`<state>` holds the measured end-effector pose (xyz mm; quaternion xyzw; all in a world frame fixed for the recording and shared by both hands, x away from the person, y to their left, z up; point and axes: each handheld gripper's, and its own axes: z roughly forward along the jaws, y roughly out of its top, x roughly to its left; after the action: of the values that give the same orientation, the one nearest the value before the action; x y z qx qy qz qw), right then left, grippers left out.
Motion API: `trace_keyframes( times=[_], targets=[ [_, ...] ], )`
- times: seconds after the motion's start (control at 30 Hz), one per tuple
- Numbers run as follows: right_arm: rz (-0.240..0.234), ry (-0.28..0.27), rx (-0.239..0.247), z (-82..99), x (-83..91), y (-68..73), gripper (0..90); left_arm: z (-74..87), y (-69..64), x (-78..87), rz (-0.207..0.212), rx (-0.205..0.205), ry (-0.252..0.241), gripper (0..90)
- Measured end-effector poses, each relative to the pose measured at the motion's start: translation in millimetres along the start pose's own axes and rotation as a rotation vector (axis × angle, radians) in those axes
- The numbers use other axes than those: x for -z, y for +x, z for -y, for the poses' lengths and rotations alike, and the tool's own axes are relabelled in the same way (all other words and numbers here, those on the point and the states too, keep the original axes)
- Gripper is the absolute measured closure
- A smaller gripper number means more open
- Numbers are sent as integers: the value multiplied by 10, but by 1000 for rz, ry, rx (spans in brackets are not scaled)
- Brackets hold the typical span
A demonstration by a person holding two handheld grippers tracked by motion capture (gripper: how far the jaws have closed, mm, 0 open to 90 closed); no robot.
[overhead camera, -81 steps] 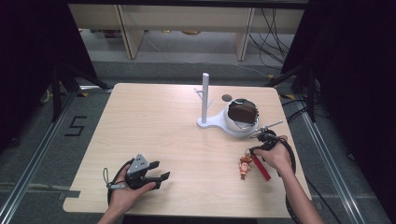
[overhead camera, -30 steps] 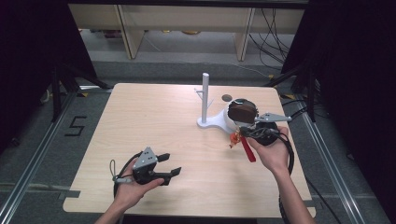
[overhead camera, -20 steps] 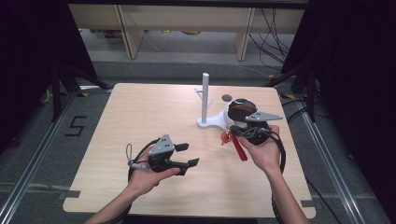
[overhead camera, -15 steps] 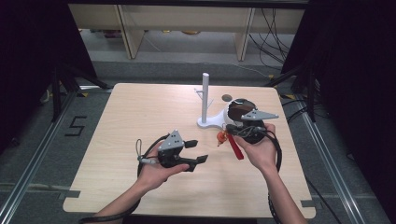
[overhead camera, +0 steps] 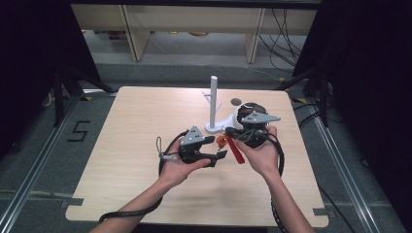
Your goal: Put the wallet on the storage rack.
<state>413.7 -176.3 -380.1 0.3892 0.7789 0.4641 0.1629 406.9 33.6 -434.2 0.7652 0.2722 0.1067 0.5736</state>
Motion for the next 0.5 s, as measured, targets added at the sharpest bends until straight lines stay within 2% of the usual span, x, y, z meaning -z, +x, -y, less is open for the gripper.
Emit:
trace_keyframes(
  times=[0.1, 0.2, 0.23, 0.27, 0.3, 0.37, 0.4, 0.5],
  targets=[
    [-2, -1, 5, -15, -15, 26, 879, -9, 25, -46, -13, 12, -3, 275],
    [-23, -16, 32, -27, -46, 25, 879, -10, 47, -83, -16, 20, -6, 273],
    [-13, -14, 12, -28, -37, 45, 879, -10, 50, -90, -16, 24, -6, 273],
    [-6, -11, 13, -35, -33, 52, 879, -9, 51, -98, -15, 29, -9, 274],
    [-17, -8, 8, -36, -37, 59, 879, -10, 54, -104, -16, 34, -11, 275],
    [-13, -11, 27, -40, -51, 64, 879, -25, 66, -110, -5, 38, -27, 276],
    [-18, -8, 5, -39, -54, 88, 879, -25, 66, -110, -5, 38, -27, 275],
    [-36, -9, 11, -46, -68, 86, 879, -49, 65, -100, -3, 53, -32, 275]
  ],
)
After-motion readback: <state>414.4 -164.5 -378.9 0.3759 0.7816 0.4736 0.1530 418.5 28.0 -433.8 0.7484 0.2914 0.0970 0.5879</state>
